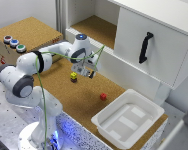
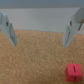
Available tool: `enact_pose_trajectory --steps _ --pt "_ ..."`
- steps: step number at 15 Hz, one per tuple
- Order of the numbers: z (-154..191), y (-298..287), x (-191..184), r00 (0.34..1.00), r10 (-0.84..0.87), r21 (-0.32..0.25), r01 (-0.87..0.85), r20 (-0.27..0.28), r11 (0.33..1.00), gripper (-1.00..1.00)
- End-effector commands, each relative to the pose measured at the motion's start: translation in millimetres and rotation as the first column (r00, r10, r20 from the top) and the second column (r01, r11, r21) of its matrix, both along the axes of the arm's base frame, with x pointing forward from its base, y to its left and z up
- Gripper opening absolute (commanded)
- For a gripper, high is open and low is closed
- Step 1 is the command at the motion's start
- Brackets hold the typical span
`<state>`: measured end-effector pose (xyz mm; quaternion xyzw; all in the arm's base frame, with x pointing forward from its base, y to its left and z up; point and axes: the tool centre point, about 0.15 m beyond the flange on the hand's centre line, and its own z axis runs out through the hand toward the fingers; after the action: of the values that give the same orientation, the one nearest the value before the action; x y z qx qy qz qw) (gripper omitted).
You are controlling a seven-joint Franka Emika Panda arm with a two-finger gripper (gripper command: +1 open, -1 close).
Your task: Grasp the pink block and turn it right
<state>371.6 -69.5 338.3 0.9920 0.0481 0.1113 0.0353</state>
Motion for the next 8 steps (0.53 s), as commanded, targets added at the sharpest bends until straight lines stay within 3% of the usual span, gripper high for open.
enact_pose_trajectory --steps 1,5,8 --pt "-67.6 -64.5 22.3 0.993 0.099 0.055 -0.095 -0.071 0.994 1.0" --pt "-92.2 -72.6 27.0 0.988 0.152 0.038 -0.15 -0.035 0.988 1.0" --pt "-103.3 -75.2 23.2 0.987 0.151 0.031 -0.15 -0.046 0.988 1.0"
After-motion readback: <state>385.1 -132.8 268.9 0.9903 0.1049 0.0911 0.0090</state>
